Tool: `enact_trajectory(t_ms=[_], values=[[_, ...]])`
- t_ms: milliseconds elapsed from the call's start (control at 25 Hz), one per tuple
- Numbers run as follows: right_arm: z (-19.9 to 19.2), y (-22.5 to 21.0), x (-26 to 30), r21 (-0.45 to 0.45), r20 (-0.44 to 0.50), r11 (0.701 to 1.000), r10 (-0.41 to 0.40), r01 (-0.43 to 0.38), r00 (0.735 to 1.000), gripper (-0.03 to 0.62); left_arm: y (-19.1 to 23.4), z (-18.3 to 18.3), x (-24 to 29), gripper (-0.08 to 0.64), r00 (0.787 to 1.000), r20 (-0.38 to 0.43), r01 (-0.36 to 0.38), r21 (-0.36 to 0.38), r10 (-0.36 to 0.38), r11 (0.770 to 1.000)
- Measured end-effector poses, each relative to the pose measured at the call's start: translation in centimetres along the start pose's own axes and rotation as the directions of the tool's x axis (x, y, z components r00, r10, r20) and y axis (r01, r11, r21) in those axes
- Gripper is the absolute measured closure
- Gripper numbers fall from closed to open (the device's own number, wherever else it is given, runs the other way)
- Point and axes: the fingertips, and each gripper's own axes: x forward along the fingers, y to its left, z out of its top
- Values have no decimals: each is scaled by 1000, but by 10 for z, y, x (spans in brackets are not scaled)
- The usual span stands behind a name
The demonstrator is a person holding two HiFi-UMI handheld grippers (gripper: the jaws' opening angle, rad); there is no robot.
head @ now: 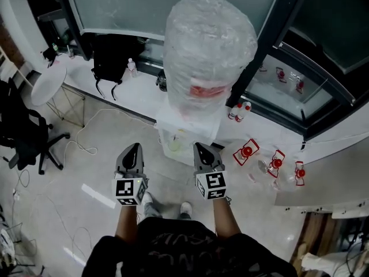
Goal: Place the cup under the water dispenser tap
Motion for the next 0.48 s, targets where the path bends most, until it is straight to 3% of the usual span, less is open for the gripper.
enact_trajectory(t_ms=[480], values=[[22,0,-3,-34,31,999,11,-10,999,580,4,21,-8,543,999,32,-26,10,26,1000]])
